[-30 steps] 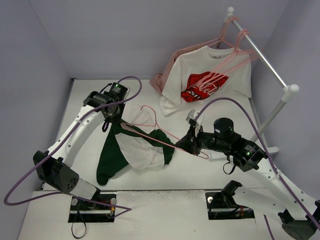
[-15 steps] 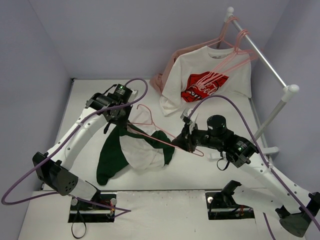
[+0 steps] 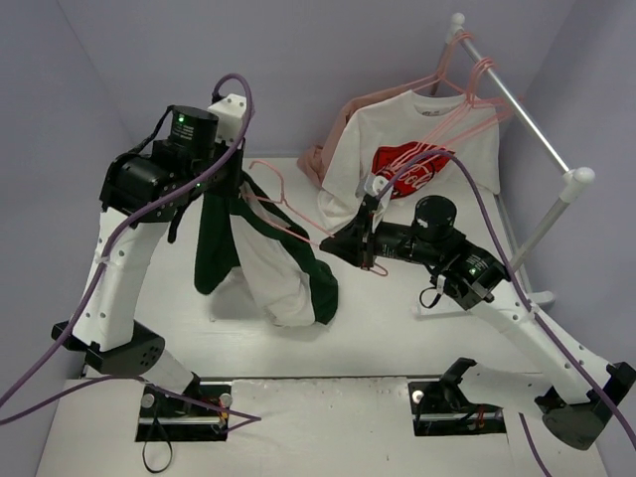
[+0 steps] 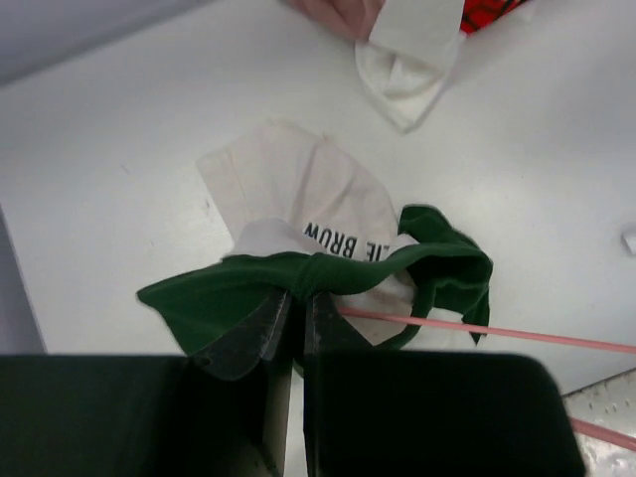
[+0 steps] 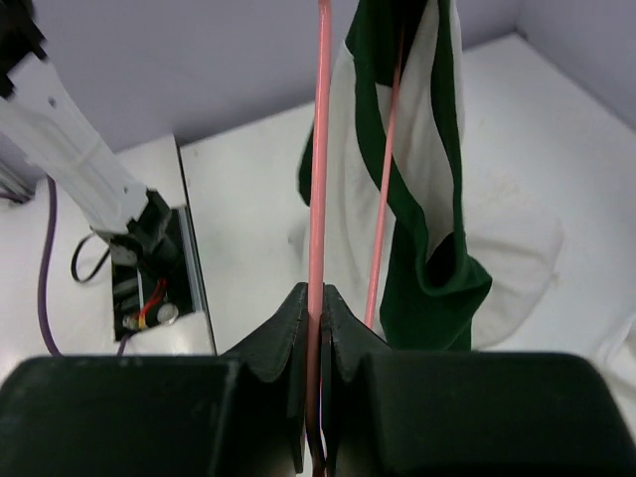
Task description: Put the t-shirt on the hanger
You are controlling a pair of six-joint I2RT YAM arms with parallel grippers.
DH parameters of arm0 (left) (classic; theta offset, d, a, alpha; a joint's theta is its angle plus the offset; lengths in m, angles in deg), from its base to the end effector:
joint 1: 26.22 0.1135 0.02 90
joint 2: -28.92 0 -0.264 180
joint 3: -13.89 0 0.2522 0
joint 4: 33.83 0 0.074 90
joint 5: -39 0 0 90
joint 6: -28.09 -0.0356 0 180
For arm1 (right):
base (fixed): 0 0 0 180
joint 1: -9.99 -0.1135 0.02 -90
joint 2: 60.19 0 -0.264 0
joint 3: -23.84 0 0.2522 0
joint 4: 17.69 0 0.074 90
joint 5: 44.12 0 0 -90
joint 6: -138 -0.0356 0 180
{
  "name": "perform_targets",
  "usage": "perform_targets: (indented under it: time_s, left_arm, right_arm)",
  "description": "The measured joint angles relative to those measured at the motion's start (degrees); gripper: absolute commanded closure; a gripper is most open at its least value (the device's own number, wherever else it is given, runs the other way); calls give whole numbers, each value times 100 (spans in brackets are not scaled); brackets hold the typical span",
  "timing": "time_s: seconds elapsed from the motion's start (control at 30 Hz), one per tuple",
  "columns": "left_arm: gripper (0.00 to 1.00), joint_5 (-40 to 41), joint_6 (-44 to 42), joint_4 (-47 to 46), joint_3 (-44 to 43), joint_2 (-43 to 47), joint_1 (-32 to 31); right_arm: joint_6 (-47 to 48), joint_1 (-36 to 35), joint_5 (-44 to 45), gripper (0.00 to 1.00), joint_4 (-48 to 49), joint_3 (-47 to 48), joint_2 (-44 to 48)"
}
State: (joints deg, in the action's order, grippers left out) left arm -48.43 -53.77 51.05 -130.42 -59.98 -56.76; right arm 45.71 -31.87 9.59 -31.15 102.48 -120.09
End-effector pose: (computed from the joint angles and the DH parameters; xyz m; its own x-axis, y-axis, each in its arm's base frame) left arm 0.2191 -0.1274 0.5312 -0.4866 0.1228 -0.8650 0.4092 0.9068 -0.1014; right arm 0.1563 0.1683 0.4324 0.0295 0.0696 -0.9971 -0.9788 0.2044 -0.0146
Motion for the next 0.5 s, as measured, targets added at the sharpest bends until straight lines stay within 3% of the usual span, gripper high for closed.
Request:
perform_targets:
  time_s: [0.2, 0.37, 0.5]
  left_arm:
    - [100, -90, -387, 242, -1252, -343, 1]
    - [100, -121, -605, 262, -1411, -317, 9]
    - [100, -336, -691, 295, -1253, -258, 13]
  right_arm:
    - [-43, 30, -168, 100, 37, 908, -337]
    - [-87, 66, -326, 100, 60, 1108, -557]
    - [-370, 118, -466, 100, 665, 599, -540]
